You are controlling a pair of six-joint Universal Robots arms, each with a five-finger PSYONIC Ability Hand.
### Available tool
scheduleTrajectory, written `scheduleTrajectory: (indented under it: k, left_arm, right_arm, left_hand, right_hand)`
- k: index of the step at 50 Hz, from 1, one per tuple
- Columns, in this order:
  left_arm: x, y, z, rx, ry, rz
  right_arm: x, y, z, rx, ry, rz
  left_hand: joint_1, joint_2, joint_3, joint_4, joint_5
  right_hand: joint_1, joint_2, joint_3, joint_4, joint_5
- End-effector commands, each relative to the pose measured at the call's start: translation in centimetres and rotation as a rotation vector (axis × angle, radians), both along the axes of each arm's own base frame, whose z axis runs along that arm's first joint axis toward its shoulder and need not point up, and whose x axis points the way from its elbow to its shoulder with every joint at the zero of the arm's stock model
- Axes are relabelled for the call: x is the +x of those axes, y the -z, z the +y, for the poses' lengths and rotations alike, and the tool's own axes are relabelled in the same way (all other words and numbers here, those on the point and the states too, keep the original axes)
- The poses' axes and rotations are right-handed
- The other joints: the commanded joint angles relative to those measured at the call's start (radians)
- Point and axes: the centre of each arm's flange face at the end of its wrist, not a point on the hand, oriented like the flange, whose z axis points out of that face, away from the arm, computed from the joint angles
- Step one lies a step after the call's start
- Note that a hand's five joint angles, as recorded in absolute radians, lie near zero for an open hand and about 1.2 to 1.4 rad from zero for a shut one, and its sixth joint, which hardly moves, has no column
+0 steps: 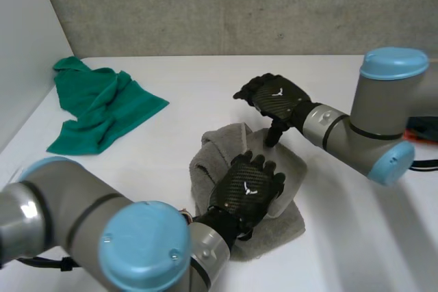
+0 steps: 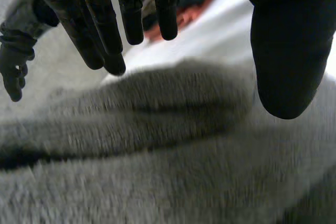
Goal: Fold the laundry.
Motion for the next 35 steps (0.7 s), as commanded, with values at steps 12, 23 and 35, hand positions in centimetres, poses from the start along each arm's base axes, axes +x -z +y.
scheduleTrajectory:
  k: [12, 23, 35]
  left_arm:
    - [-0.4, 2.3, -2.5, -0.12, -0.081, -0.105]
    - [1.8, -12.7, -13.7, -0.604, -0.304, 0.271]
    - [2.5, -20.7, -16.4, -0.886, -0.068, 0.393]
  right_arm:
    - [2.7, 2.1, -2.1, 0.019, -0.157, -0.048]
    - [0.1, -12.4, -7.1, -0.438, 0.34, -0.436]
    - [-2.5, -16.8, -2.3, -0.449, 0.367, -0.492]
  left_hand:
    - [1.022, 1.023, 1.021, 1.02, 1.017]
    - [1.022, 1.023, 1.021, 1.02, 1.017]
    - [1.022, 1.023, 1.021, 1.02, 1.017]
  right_hand:
    - [1.156, 1.154, 1.15, 1.149, 1.144]
    - [1.156, 1.154, 1.15, 1.149, 1.144]
    - [1.156, 1.154, 1.15, 1.149, 1.144]
